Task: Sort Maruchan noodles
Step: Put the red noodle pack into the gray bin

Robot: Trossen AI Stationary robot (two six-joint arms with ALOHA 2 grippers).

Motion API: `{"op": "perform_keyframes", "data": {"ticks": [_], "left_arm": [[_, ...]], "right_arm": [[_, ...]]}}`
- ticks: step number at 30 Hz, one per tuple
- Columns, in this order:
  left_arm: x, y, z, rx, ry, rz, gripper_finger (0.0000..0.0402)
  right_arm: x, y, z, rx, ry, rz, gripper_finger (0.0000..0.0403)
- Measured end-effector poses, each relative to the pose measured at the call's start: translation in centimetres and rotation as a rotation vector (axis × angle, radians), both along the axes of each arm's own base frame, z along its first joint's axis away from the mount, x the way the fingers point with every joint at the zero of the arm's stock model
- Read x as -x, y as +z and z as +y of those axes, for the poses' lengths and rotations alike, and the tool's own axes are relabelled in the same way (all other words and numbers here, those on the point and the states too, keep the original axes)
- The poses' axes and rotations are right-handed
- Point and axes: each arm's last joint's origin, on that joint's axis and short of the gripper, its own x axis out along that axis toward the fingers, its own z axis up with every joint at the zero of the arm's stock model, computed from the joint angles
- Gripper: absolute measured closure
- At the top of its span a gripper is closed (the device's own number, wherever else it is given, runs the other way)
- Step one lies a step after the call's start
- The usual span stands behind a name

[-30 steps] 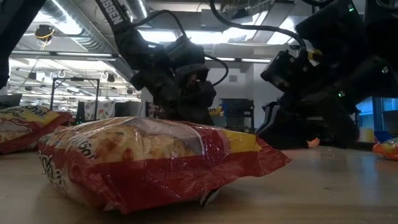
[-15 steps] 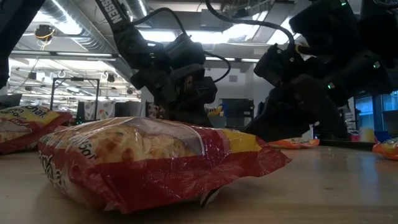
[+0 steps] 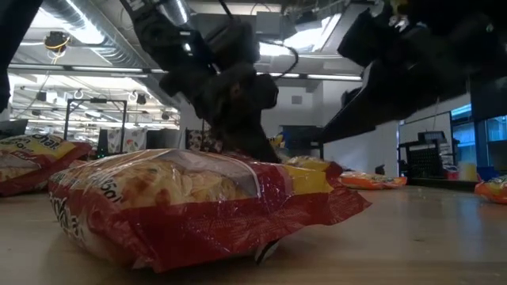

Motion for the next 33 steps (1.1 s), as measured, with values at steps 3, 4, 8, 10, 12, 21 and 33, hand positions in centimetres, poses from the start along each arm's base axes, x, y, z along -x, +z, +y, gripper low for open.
{"op": "perform_keyframes", "data": {"ticks": [3,4,8,10,12,21,33], "left_arm": [[0.2,1.1,-0.5,-0.042,-0.006,-0.024,0.0364],[0.2,1.6,-0.6,-0.062,0.001,-0.042,0.0364],[0.7,3.0,-1.3,-0.147,0.014,-0.061,0.0364],[1.0,4.1,-1.7,-0.178,0.018,-0.086,0.0364],[1.1,5.1,-2.1,-0.215,0.023,-0.124,0.0364],[2.4,8.7,-4.1,-0.360,0.071,-0.232,0.0364],[3.0,10.6,-5.2,-0.434,0.128,-0.322,0.0364]], "right_arm": [[0.8,0.8,-0.3,-0.007,-0.013,0.036,0.0162],[1.0,1.0,-0.4,-0.010,-0.019,0.052,0.0162],[2.1,1.5,-0.7,-0.062,-0.077,0.112,0.0162],[2.1,1.6,-0.7,-0.092,-0.104,0.114,0.0162],[2.2,1.5,-0.8,-0.094,-0.120,0.125,0.0162],[1.6,0.1,-1.0,-0.051,-0.183,-0.093,0.0162],[-0.3,-0.6,-0.9,-0.076,-0.154,-0.412,0.0162]]}}
